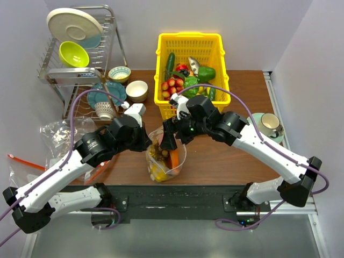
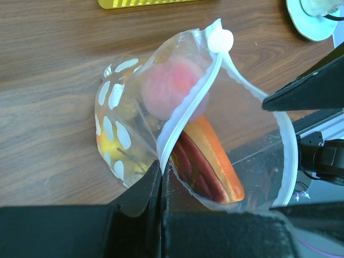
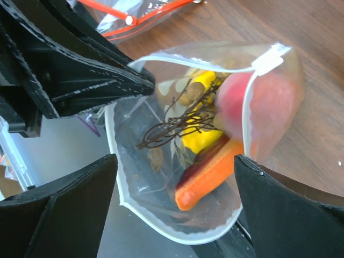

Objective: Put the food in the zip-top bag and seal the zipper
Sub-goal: Place the fake fruit in the zipper food storage bag.

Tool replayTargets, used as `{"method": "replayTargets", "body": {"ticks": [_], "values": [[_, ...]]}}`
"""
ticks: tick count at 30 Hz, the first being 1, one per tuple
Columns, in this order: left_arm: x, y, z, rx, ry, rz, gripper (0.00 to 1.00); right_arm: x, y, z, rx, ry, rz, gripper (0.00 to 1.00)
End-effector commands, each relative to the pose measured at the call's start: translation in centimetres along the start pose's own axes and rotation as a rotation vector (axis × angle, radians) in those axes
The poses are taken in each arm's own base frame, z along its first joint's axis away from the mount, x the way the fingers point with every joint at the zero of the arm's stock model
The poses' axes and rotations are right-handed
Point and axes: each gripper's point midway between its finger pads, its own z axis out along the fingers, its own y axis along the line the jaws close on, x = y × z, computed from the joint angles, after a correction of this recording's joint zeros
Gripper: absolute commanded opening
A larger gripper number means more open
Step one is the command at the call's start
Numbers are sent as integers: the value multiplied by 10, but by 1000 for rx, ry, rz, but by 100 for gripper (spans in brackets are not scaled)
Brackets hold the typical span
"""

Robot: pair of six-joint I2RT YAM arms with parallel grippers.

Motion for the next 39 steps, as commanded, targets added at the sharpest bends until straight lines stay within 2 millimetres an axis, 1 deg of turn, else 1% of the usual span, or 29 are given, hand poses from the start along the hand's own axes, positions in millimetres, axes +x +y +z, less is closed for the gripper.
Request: {"method": "replayTargets", "body": {"ticks": [1,2,6,9,10,12,14,15,19,21,22,23,27,30,31,34,39], "values": [[-13,-8,-4,31,-51,-18,0,-16,-4,-31,76,-91,-3,91],[-13,-7,-3,28,-50,-19,0,-13,-7,-35,93,-95,-2,89],[-13,-7,-5,31,-55,-17,0,0,-25,-42,178,-76,4,86],[-14,-6,-5,28,-57,-17,0,11,-35,-42,213,-54,6,81],[-13,-7,-6,31,-57,-16,0,14,-37,-41,220,-46,8,78],[-14,-6,-5,28,-57,-18,0,18,-39,-39,220,-34,9,75],[-14,-7,-6,32,-58,-20,0,25,-40,-36,214,-14,14,68],[-13,-6,-6,32,-57,-19,0,26,-40,-34,213,-10,17,67],[-13,-6,-7,33,-59,-21,0,33,-40,-28,197,15,27,58],[-13,-7,-8,36,-59,-21,0,36,-39,-25,188,26,30,55],[-13,-7,-8,37,-60,-21,0,37,-39,-23,185,30,31,51],[-14,-6,-8,35,-61,-21,0,39,-39,-21,179,36,34,49],[-14,-7,-9,40,-62,-23,0,41,-37,-14,155,45,42,41],[-14,-8,-9,43,-65,-24,0,40,-32,-13,132,55,45,29],[-15,-8,-9,44,-68,-24,0,39,-30,-14,128,52,44,20],[-16,-10,-8,49,-66,-21,0,35,-29,-19,128,34,41,0],[-19,-11,-7,44,-68,-19,0,29,-27,-27,131,2,36,0]]}}
